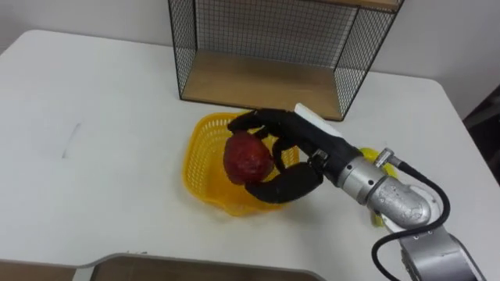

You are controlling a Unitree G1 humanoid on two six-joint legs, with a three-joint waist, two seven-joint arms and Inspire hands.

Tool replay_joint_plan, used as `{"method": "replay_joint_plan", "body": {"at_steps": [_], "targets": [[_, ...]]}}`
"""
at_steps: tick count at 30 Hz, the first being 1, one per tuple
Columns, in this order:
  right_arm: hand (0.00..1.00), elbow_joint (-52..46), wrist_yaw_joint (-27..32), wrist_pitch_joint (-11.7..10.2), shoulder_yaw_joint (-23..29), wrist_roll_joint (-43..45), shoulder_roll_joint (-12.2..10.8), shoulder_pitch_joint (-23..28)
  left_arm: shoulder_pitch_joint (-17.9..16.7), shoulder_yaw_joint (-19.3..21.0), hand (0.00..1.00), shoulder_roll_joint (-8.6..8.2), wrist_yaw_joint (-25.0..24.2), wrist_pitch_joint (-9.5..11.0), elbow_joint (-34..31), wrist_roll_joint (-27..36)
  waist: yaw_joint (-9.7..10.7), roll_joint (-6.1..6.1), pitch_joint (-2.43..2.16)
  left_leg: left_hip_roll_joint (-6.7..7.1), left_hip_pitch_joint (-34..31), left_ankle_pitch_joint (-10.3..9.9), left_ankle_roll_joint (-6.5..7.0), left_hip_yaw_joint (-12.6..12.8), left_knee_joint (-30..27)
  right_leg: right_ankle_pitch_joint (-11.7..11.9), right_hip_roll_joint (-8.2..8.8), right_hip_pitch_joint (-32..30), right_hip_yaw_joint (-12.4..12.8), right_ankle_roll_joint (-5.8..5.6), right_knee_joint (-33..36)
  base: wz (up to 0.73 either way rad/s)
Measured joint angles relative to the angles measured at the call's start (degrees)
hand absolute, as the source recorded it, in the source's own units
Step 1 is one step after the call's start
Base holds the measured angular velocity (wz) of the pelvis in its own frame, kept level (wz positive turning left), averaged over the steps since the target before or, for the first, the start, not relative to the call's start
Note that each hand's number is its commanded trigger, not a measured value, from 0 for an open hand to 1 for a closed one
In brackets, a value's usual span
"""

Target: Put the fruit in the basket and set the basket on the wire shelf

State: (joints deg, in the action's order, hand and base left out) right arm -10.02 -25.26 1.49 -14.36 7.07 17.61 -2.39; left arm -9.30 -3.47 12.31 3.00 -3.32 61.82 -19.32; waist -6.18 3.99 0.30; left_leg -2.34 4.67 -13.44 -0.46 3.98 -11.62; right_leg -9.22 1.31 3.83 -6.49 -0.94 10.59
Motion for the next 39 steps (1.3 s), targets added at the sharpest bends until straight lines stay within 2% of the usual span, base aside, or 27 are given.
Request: {"method": "replay_joint_plan", "body": {"at_steps": [10, 22, 28, 34, 39], "targets": [[0.0, 0.08, -1.17, 1.17, -0.24, -0.03, 0.01, 1.55, 0.06, -0.21, 0.0, 0.0, -0.28, -0.14, 0.02, 0.0, -0.28, -0.23, 0.14, 0.0, -0.03, 0.0, 0.0, -0.07, -0.08, 0.01, 0.04, 0.09, -0.18, 0.01, 0.0, 0.0], [0.0, 0.08, -1.18, 1.17, -0.24, -0.05, 0.0, 1.57, -0.1, -0.23, 0.0, 0.0, -1.25, -0.24, 0.03, 0.01, -0.24, -0.37, 0.1, 0.0, -0.04, 0.0, 0.0, -0.06, -0.11, 0.01, 0.03, 0.11, -0.17, 0.01, 0.01, 0.0], [0.0, 0.08, -1.12, 1.17, -0.16, -0.5, -0.08, 1.57, -0.28, -0.54, 0.0, 0.01, -1.03, -0.24, 0.02, 0.09, 0.39, -0.62, 0.02, 0.03, 0.01, 0.0, 0.0, -0.16, -0.16, 0.01, 0.06, 0.25, -0.18, 0.01, 0.01, 0.0], [0.0, 0.08, 0.24, 1.03, 1.99, -4.12, -0.77, 1.64, -1.24, -1.31, 0.0, -0.16, 1.56, 0.0, 0.06, -0.04, 2.19, -0.81, 0.07, 0.04, 0.06, 0.01, 0.0, 0.09, 0.07, 0.01, 0.08, 0.24, -0.05, 0.02, 0.03, -0.02], [0.0, 0.16, 5.51, 0.64, 8.03, -9.19, -2.12, 2.78, -2.61, -1.2, 0.0, -0.53, 2.99, 0.28, 0.04, -0.38, 3.06, -1.45, 0.19, 0.03, 0.03, 0.0, 0.01, 0.15, -0.07, 0.08, 0.06, 0.26, -0.04, 0.02, 0.02, 0.0]]}}
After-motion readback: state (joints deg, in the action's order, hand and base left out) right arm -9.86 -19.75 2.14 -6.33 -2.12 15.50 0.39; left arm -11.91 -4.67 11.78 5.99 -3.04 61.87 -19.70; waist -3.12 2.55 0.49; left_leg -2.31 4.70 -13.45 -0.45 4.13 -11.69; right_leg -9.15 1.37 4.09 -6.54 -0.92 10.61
